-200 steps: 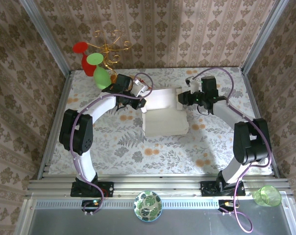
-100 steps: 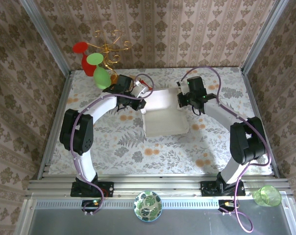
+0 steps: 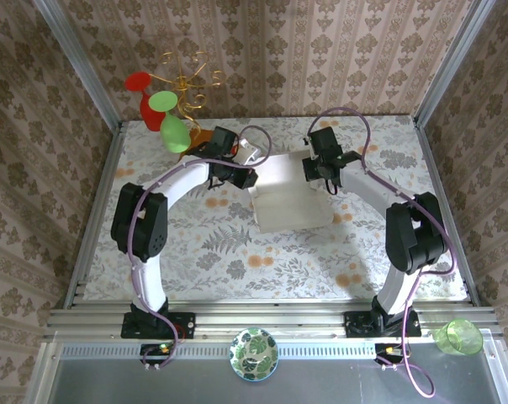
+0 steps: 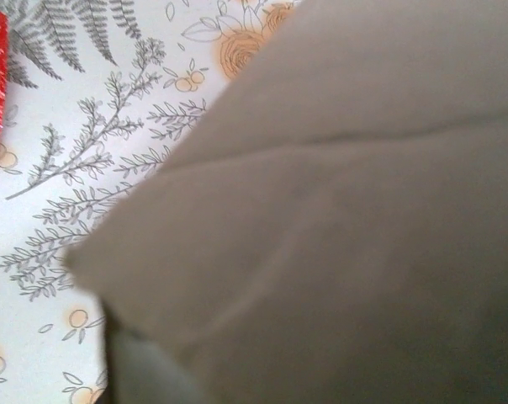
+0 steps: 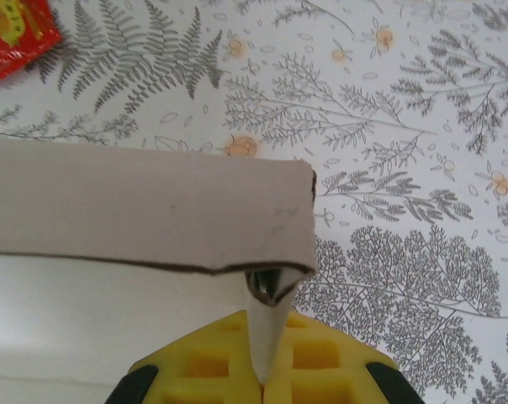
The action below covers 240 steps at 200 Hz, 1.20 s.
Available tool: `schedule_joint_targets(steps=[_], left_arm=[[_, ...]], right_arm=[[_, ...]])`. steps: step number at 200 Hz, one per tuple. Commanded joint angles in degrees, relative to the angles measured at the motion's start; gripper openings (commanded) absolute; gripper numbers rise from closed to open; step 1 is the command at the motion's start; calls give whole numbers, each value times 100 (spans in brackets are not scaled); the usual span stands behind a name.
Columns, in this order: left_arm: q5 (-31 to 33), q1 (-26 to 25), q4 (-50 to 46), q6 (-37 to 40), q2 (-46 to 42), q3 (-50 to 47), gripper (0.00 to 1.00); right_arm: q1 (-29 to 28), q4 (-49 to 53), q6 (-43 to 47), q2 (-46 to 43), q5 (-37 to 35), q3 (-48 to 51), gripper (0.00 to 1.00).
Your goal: Fold the paper box
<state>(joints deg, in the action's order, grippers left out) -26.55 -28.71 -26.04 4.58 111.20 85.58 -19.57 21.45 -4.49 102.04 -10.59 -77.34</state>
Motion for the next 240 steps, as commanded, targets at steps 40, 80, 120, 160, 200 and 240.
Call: schedule_joint_targets(steps=[40,80,120,160,200,240], left_arm=[[-307,-222,-644,-122,375,554,0],[34,-365,-1064,-218,635,733,0],[519,-499,-1139,-452,797,796,0],[857,-559,-1333,-581,965,969,0],[1048,-566,-1280,-696,953,951,0],[1132,-571,-1280,-759,974,935,0]], right_arm=[[-100,708,-365,484,586,-207,0],[-100,903,-593,709,621,-273,0],[-100,902,-784,879,611,-259,0],[-103,1164,-946,1059,594,-347,7],[-106,1182,-1053,1124,594,-343,11],[-103,1169,-1128,1117,564,-255,15]])
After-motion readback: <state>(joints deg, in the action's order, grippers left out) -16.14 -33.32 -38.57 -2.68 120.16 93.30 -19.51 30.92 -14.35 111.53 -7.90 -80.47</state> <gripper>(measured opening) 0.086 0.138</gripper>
